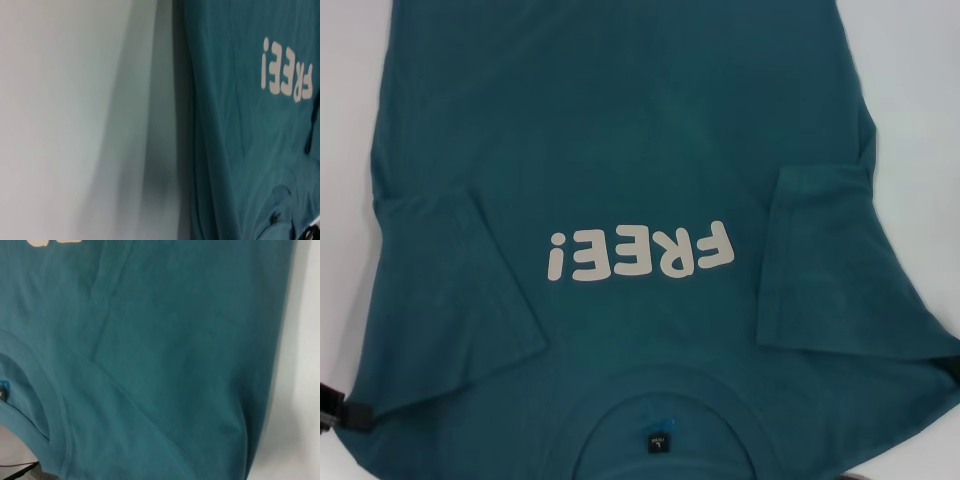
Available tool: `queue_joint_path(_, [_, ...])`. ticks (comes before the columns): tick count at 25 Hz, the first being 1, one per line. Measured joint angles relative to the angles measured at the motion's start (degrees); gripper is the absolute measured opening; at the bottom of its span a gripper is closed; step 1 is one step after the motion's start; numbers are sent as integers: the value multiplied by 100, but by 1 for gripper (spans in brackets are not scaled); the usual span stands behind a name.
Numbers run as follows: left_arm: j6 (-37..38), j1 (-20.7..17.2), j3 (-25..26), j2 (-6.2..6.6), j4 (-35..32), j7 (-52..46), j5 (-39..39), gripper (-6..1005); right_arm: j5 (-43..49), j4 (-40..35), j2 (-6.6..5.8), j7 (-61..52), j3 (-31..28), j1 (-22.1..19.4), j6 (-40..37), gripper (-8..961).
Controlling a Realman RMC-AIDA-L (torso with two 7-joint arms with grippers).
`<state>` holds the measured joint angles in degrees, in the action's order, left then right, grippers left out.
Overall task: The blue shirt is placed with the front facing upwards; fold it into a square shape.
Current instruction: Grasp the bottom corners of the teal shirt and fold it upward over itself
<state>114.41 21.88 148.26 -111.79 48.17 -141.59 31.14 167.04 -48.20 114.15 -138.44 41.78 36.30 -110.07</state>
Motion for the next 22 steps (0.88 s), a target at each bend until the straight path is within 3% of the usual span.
queue_joint_path(16, [107,45,49,33,35,186,49,13,-66,-14,-12,118,-64,9,-32,3])
queue_joint_path(22, [39,358,200,28,-26,292,720,13,-815,-24,-81,195,-123,182,4,3])
